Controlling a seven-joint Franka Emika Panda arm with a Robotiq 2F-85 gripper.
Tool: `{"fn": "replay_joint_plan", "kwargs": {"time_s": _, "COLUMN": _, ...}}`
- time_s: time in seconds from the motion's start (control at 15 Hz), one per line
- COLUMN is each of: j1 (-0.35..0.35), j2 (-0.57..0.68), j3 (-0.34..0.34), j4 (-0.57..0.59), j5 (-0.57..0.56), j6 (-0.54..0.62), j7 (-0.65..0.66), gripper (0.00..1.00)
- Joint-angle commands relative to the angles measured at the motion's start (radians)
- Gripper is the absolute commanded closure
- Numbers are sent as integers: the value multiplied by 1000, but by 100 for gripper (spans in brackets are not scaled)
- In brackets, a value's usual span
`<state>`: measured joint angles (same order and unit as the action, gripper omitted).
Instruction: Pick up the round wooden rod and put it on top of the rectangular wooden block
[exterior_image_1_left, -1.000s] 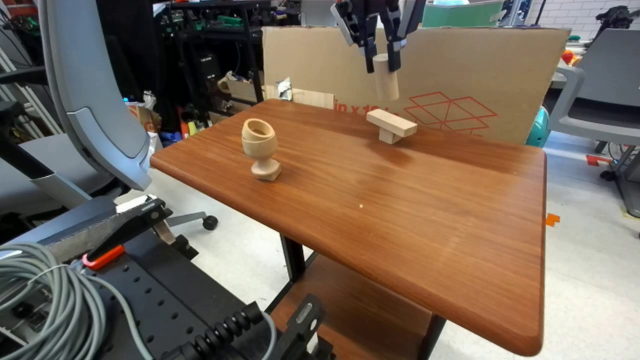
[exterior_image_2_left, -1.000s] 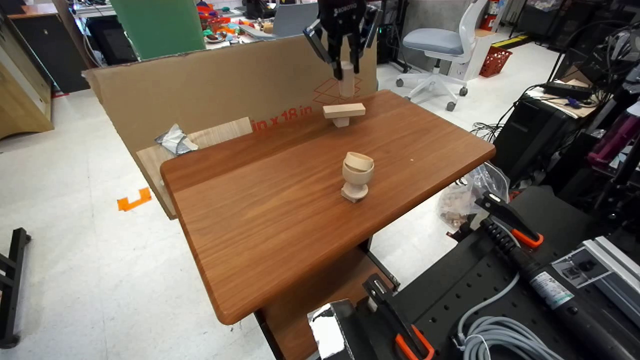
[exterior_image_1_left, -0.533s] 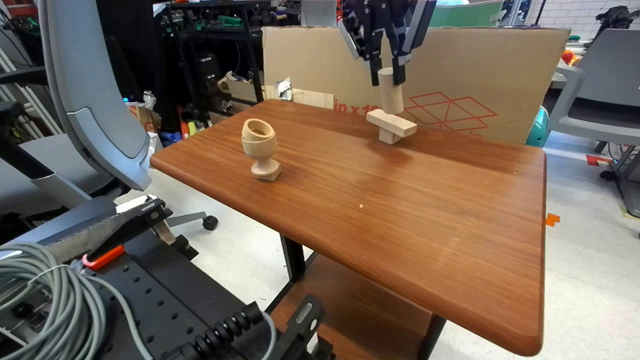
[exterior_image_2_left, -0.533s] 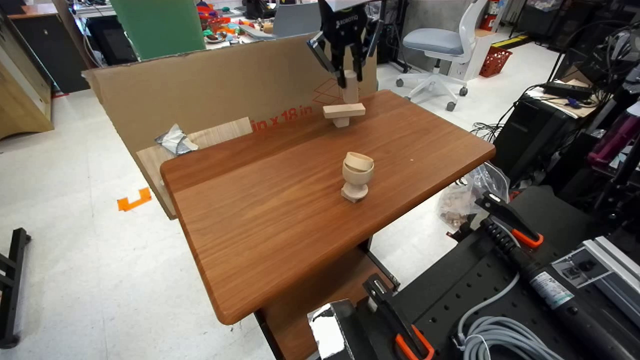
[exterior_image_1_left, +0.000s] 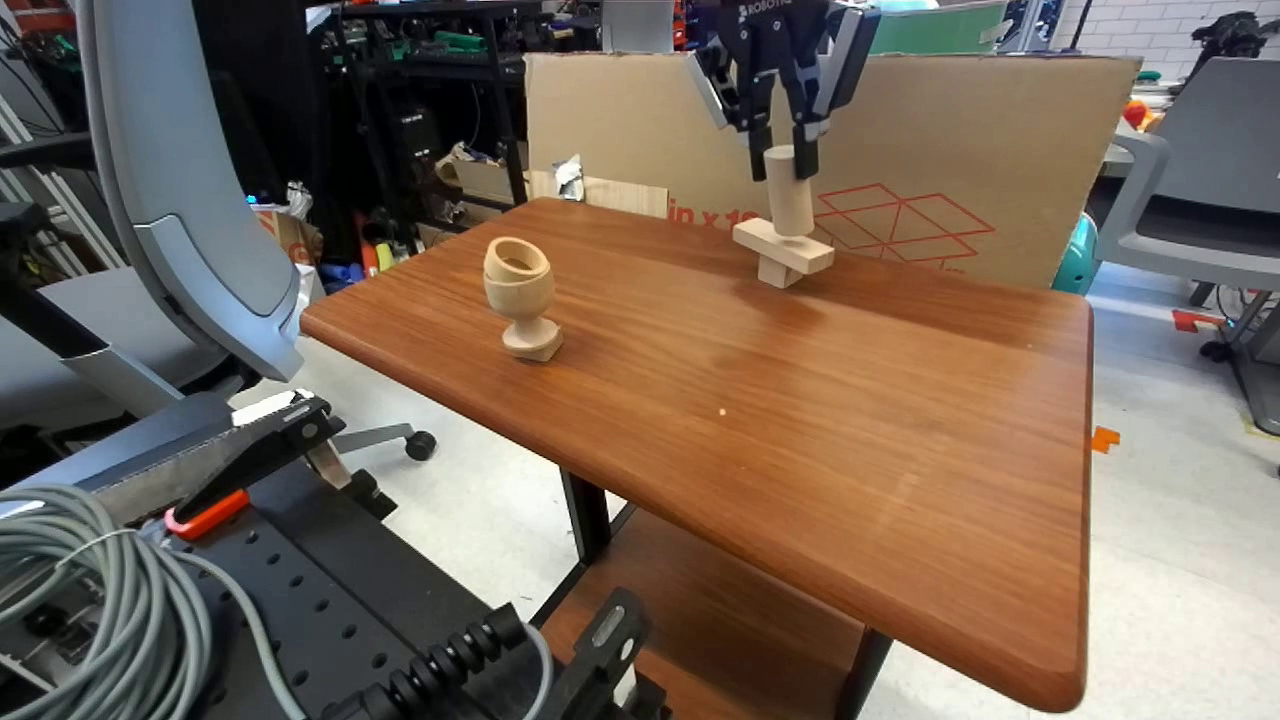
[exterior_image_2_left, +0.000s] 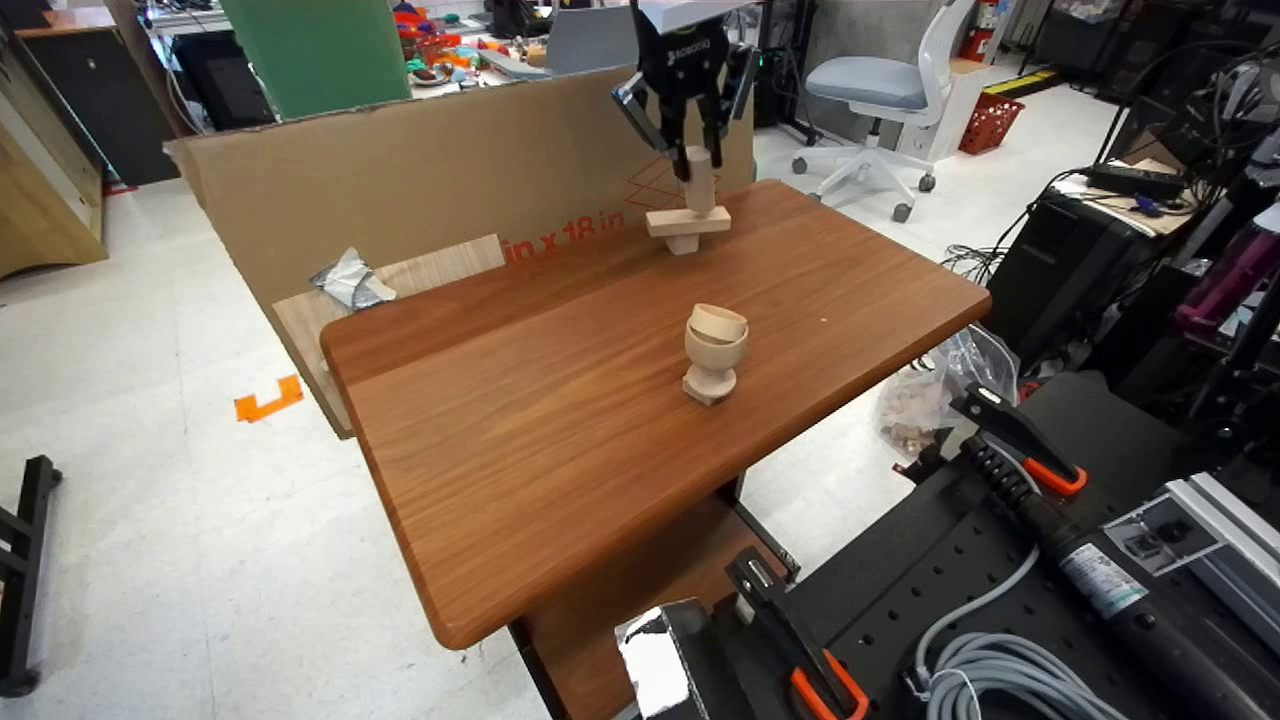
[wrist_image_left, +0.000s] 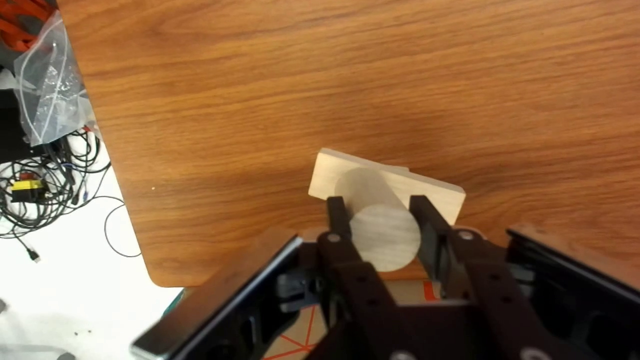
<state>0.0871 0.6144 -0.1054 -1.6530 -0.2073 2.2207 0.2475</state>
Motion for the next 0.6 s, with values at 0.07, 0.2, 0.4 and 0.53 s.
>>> {"fn": "replay_joint_plan", "kwargs": {"time_s": 0.07, "j1": -1, "j2": 35, "j3": -1, "j4": 63, "j5": 0, "j6": -42, "j7": 2, "gripper": 90}}
{"fn": "replay_joint_plan", "kwargs": {"time_s": 0.2, "j1": -2, "j2": 44, "j3": -1, "j4": 71, "j5": 2, "j6": -45, "j7": 2, "gripper": 90}}
{"fn": "replay_joint_plan", "kwargs": {"time_s": 0.4, "j1": -4, "j2": 58, "j3": 0, "j4": 87, "j5": 7, "j6": -54, "j7": 2, "gripper": 90}}
{"fn": "replay_joint_plan", "kwargs": {"time_s": 0.53, "j1": -4, "j2": 65, "j3": -1, "j4": 95, "j5": 6, "j6": -61, "j7": 1, "gripper": 90}}
